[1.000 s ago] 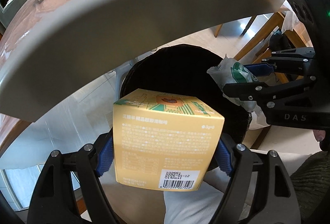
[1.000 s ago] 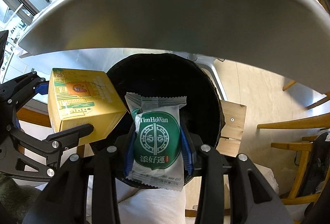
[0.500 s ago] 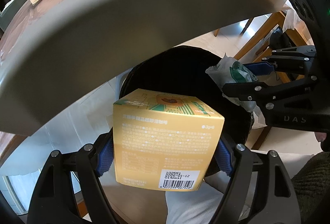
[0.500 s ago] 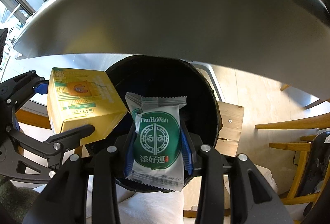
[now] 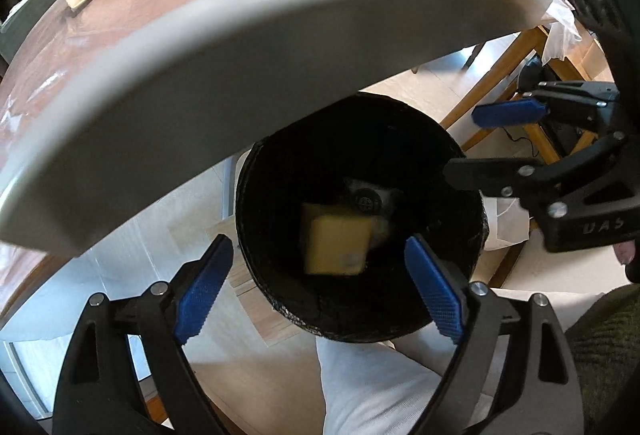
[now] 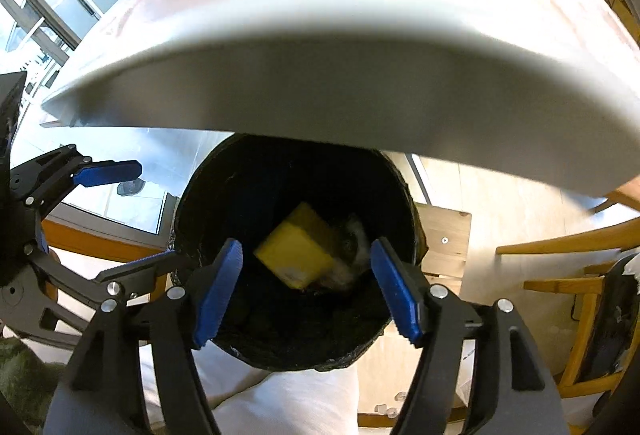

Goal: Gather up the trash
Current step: 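Raise both open tools back toward the table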

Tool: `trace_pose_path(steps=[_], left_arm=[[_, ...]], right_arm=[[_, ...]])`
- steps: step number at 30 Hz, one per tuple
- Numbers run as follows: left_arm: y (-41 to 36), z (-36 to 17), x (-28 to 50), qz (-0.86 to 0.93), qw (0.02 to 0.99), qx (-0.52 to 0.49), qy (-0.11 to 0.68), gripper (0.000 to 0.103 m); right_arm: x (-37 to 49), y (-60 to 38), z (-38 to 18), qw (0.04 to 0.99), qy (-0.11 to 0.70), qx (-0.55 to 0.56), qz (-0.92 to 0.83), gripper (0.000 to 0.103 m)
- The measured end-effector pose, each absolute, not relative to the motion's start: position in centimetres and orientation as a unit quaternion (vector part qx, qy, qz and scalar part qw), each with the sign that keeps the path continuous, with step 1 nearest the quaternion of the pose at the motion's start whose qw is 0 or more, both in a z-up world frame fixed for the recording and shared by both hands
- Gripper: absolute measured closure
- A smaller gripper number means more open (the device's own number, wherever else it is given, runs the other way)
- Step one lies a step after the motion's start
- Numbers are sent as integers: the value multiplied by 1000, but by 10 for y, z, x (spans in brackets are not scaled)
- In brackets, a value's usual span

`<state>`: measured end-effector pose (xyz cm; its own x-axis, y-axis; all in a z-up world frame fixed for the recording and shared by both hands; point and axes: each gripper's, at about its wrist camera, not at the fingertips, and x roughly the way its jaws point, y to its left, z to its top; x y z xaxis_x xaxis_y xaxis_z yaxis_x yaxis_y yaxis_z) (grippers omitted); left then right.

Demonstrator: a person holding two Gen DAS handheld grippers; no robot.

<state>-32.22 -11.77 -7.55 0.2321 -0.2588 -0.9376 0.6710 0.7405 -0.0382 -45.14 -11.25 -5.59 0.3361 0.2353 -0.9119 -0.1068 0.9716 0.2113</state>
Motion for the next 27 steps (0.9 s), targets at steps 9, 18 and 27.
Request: trace_pose_path(steps=[9,18,27], left_arm=[[-79,-11,-347,-331,779,175,502,14],[-72,61,-299,-297,853,196,381,2],[-77,45,-165,-211,871,235,377,2]], right_arm=[[-483,-124,16,837,526,34,144,22],[-428,-112,60,883,446,0,145,9],[-353,-88,35,874,463,-14,144,9]])
